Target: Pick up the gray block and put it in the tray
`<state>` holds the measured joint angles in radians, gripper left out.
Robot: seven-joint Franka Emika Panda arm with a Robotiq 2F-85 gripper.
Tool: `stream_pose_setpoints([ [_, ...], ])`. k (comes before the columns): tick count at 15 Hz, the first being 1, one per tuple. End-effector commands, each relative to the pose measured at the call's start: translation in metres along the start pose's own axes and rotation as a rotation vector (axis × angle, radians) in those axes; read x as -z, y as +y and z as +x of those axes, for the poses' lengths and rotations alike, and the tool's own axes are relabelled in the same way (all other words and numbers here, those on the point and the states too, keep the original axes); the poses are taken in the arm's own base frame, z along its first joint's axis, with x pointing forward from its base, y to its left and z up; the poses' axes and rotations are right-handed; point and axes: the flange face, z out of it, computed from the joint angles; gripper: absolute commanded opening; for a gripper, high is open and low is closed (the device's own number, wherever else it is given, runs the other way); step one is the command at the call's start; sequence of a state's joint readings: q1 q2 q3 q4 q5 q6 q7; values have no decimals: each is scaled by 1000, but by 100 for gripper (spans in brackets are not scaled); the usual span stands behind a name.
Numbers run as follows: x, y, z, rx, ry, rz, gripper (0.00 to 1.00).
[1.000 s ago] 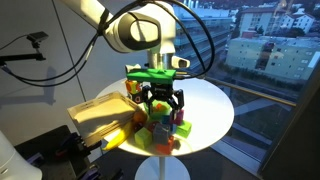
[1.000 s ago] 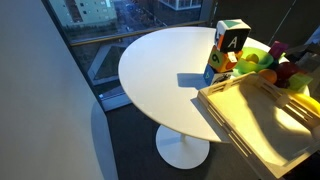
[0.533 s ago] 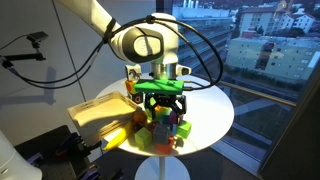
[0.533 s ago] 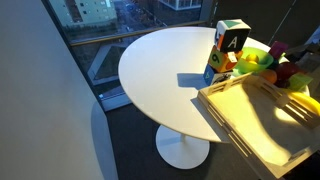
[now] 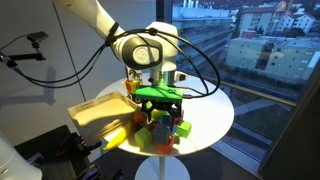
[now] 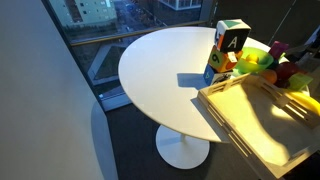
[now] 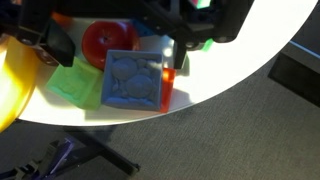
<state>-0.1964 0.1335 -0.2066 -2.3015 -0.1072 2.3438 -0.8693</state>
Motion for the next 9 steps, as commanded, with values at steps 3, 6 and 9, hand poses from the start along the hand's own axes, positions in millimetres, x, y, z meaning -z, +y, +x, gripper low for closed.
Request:
stream_pose_setpoints([
  [3, 0, 0, 0, 0, -1, 0, 100],
  [6, 0, 0, 0, 0, -1, 0, 100],
  [9, -3, -4, 0, -4, 12, -3, 100],
])
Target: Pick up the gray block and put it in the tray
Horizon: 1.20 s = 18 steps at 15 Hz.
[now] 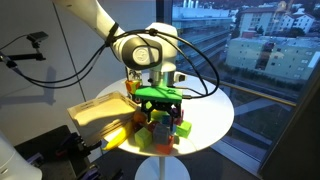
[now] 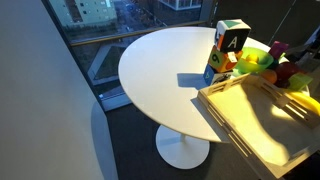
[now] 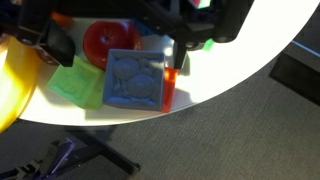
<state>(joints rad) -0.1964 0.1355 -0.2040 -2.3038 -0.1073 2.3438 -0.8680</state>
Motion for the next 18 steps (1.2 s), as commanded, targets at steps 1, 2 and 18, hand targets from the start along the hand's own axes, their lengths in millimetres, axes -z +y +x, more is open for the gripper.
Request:
stream_pose_setpoints([
  [1, -1, -3, -1, -3, 17, -5, 100],
  [2, -2, -3, -2, -3, 25, -4, 100],
  [18, -32, 3, 3, -46, 44, -35, 74],
])
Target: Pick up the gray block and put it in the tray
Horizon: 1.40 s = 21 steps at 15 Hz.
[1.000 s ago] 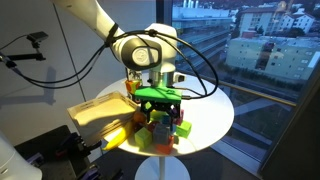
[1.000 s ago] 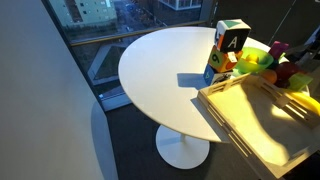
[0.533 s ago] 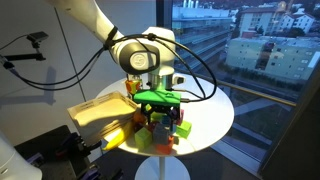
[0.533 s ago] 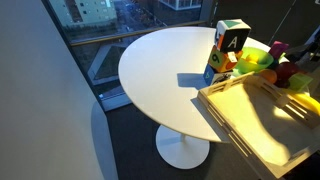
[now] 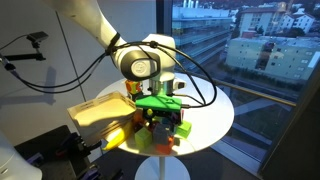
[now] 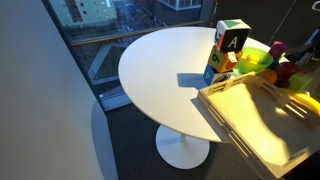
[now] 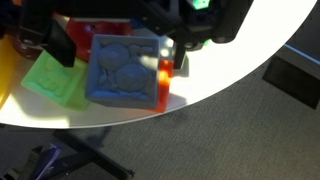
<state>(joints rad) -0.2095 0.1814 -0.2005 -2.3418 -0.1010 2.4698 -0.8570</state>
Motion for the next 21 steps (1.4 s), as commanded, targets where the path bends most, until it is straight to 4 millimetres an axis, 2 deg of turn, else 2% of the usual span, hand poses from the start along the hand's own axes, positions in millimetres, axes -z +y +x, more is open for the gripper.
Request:
stream_pose_setpoints([
  [1, -6, 2, 5, -33, 11, -4, 66],
  [5, -3, 1, 4, -80, -10, 0, 34],
  [14, 20, -23, 4, -148, -39, 11, 31],
  [21, 31, -65, 24, -162, -118, 55, 31],
])
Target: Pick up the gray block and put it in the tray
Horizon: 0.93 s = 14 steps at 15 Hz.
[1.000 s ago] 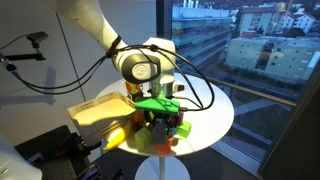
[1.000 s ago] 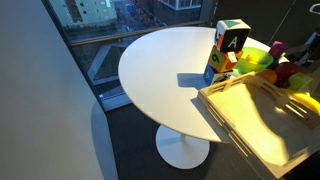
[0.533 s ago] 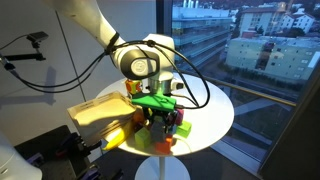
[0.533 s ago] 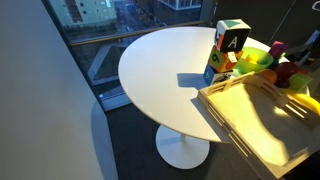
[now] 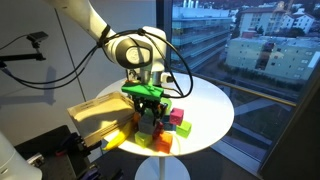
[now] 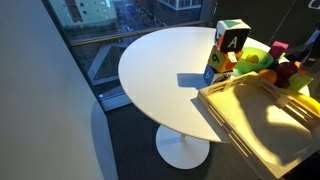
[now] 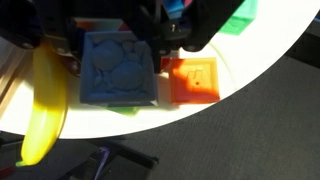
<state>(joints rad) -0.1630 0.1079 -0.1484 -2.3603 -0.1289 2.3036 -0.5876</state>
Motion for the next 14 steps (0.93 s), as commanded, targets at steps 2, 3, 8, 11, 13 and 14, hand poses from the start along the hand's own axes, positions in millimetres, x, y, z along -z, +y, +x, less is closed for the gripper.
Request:
stream_pose_setpoints([
  [2, 12, -36, 3, 1, -49, 1, 31],
  [3, 13, -45, 6, 1, -54, -3, 31],
  [8, 19, -86, 13, -12, -65, -29, 31],
  [11, 23, -108, 16, -34, -96, -39, 31],
  [13, 26, -123, 18, -58, -122, -36, 31],
  [14, 28, -129, 19, -68, -136, -34, 31],
])
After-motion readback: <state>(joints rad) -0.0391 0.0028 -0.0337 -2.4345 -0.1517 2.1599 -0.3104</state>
